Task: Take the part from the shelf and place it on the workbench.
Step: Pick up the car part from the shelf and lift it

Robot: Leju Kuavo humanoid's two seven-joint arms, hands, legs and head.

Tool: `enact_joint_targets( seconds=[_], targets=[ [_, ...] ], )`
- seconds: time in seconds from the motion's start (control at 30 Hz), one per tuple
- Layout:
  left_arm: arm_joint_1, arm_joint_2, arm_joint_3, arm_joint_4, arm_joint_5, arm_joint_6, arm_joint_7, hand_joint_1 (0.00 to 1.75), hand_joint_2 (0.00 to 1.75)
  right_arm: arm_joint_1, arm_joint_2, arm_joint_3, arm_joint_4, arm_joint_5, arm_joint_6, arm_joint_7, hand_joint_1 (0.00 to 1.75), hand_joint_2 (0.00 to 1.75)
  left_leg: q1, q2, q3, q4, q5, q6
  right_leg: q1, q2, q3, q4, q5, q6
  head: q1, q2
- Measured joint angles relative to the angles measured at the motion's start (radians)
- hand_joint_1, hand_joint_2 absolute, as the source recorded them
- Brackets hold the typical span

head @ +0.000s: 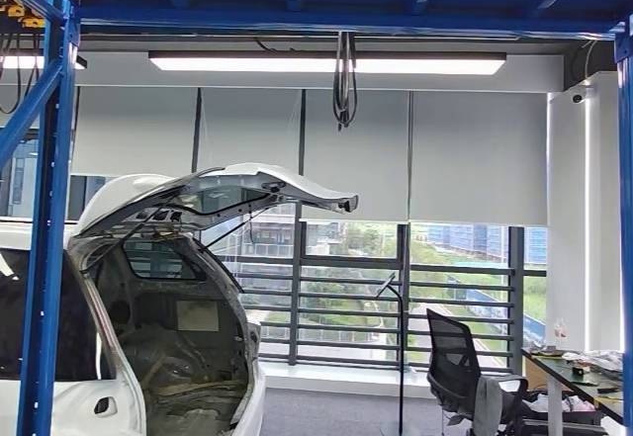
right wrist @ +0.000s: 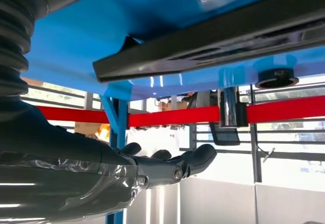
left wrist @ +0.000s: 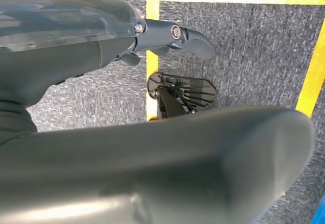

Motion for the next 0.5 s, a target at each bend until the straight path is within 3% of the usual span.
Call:
enact_joint_targets(
  seconds=[0.5],
  targets=[
    [-0.004, 0.0, 0.018, 0.0, -0.021, -0.006, -0.006, 0.0, 0.0, -0.032, 0.0, -0.003, 0.076, -0.043, 0.031, -0.006, 0.0, 1.75, 0.0, 0.0, 0.0, 0.0, 0.0, 0.0, 0.0, 0.0, 0.0, 0.0, 0.0, 0.0, 0.0, 0.0]
  ],
)
